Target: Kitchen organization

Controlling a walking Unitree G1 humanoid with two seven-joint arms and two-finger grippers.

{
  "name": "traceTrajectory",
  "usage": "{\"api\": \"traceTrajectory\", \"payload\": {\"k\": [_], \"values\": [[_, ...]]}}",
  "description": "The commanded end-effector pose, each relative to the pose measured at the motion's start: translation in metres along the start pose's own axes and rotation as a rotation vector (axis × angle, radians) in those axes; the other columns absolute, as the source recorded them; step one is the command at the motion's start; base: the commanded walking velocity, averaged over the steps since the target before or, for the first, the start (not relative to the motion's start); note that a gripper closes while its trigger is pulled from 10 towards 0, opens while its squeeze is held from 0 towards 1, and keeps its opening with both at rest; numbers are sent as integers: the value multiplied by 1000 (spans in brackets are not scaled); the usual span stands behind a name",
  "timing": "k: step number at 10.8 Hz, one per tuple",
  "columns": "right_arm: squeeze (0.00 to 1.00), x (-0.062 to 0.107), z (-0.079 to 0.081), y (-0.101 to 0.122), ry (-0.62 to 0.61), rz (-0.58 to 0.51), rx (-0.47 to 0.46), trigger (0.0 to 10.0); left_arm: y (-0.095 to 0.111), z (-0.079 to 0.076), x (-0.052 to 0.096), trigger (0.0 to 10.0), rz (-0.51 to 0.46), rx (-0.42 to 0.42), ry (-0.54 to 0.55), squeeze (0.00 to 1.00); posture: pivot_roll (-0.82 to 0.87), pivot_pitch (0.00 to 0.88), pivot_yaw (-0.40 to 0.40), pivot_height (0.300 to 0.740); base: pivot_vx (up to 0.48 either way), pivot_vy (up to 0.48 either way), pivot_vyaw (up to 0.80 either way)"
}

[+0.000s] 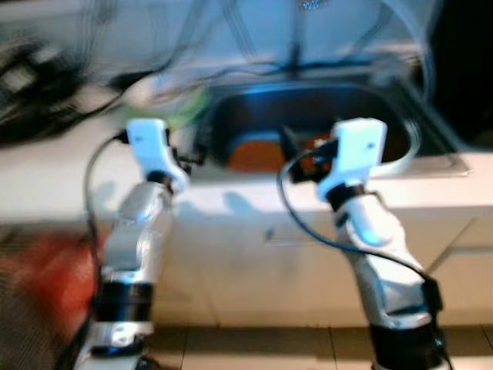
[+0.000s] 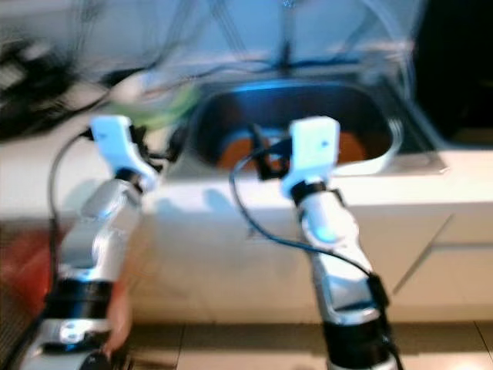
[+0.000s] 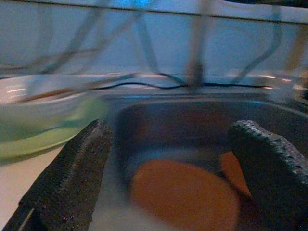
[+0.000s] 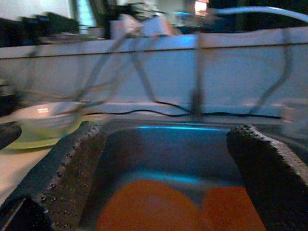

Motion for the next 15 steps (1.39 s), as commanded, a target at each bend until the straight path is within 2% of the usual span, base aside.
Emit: {"api": "traceTrajectory", "payload": {"k": [1, 2, 6, 8, 9, 10, 11, 12, 13, 14, 15], "values": [[0, 1, -3, 2, -8, -4, 2, 10000, 3, -1, -1, 10000, -4, -12, 3, 0, -53, 0, 123, 740, 469, 0, 0], [0, 1, -3, 2, -11, -2, 6, 10000, 1, -1, -1, 10000, 0, -4, 6, 0, -56, 0, 123, 740, 450, 0, 0], [0, 2, -4, 0, -8, 2, 8, 10000, 2, -2, -1, 10000, -9, 18, 15, 0, -56, 0, 119, 740, 0, 0, 0], [0, 2, -3, 0, -6, 5, -21, 10000, 1, 0, -1, 10000, -6, 17, 27, 0, -55, 0, 119, 740, 0, 0, 0], [0, 1, -5, 1, -25, 4, -31, 10000, 0, 5, -1, 10000, 1, -4, 54, 0, -56, 0, 120, 740, 0, 0, 0], [0, 0, -13, 1, -66, 14, -77, 10000, -4, 17, -1, 10000, 22, -37, 111, 0, -57, 0, 120, 740, 0, 0, 0], [0, 0, -16, -4, -91, 45, -158, 10000, -6, 29, -3, 10000, 44, -75, 158, 0, -54, 0, 119, 740, 0, 0, 0], [0, 0, -15, -6, -91, 57, -202, 10000, -9, 41, -3, 10000, 76, -121, 203, 0, -53, 0, 118, 740, 0, 0, 0], [0, 0, -14, -5, -88, 51, -179, 10000, -12, 48, -3, 10000, 102, -145, 227, 0, -51, 0, 117, 740, 0, 0, 0], [0, 1, -10, -5, -81, 53, -221, 10000, -11, 53, -2, 10000, 106, -168, 241, 0, -44, 0, 111, 740, 0, 0, 0], [0, 1, -7, -3, -63, 48, -219, 10000, -11, 59, 0, 10000, 118, -197, 257, 0, -35, 0, 104, 740, 0, 0, 0]]}}
Point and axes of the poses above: a point about 5 cm out from each wrist's last joint towards the gripper, its own x axis pointing back from the gripper into the wrist, its own y axis along the axis of the wrist's last joint, z = x × y, the point moved 5 cm from there along -x, pointing out of the wrist towards the gripper, and after that the axes turned 2 degrees about x, right-handed, at the moved point
